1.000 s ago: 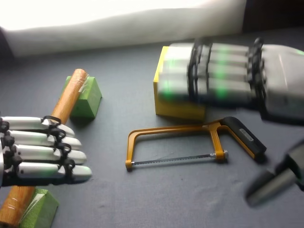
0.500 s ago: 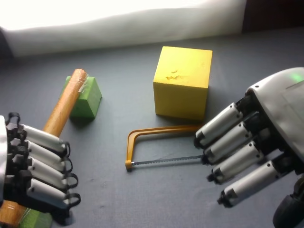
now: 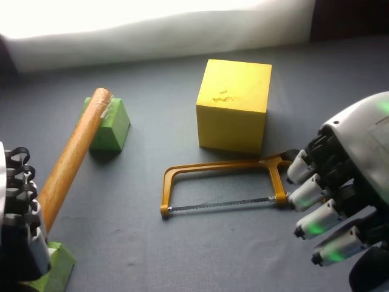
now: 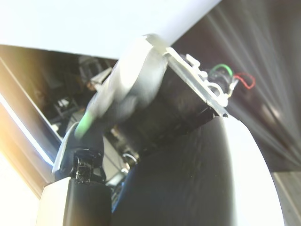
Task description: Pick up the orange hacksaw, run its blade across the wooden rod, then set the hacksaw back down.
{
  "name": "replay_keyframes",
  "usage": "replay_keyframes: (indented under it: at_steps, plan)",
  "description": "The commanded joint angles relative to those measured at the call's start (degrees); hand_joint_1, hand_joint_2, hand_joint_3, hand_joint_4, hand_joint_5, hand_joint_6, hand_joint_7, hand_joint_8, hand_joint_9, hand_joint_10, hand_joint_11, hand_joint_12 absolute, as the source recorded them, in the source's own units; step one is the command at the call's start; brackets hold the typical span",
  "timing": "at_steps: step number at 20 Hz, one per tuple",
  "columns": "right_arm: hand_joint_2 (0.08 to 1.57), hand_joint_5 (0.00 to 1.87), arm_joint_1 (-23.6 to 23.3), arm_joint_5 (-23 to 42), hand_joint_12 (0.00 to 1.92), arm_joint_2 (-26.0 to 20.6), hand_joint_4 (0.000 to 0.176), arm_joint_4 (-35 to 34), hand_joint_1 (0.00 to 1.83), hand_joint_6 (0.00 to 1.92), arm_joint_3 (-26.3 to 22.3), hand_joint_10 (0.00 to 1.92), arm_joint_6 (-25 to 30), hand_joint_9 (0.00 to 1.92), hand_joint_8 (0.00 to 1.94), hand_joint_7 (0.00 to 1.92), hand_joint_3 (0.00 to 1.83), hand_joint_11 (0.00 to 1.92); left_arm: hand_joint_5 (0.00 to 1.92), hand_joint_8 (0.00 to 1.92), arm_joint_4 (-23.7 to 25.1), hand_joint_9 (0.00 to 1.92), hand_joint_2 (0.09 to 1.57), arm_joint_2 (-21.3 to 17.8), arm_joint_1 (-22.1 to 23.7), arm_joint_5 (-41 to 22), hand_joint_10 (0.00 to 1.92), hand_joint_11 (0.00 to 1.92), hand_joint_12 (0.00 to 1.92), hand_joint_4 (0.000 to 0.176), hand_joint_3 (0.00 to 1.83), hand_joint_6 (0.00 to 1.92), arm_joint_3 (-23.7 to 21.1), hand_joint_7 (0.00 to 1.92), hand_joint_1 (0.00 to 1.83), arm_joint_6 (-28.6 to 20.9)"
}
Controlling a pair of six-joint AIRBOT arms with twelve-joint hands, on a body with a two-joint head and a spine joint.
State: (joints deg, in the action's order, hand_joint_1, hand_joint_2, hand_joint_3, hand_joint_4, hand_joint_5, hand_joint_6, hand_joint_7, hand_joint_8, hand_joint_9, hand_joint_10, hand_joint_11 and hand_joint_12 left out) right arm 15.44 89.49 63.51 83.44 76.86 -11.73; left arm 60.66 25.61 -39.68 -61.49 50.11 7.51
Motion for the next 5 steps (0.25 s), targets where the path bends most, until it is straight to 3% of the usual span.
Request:
replay_keyframes:
  at_steps: [1,5]
  plan:
    - [1.43,1.24,-0.12,2.71,1.92,-0.5,0.0,-5.56,0.27,1.92,-0.4,1.92,-0.37,1.48,1.94,1.38,0.0,1.63,1.45,1.92,-3.56,1.57,1.45,0.09,0.22,-4.85,1.92,1.67,1.92,0.0,0.0,1.92,0.2,1.53,0.29,-0.1]
    - [1.43,1.19,-0.06,-1.08,1.92,-2.77,0.0,-5.59,0.38,1.92,-3.24,1.92,-1.88,1.41,1.94,1.33,0.0,1.55,1.39,1.92,-3.57,1.55,1.47,0.37,0.42,-5.42,1.92,1.63,1.92,0.0,0.0,1.92,1.63,1.5,0.3,-0.1]
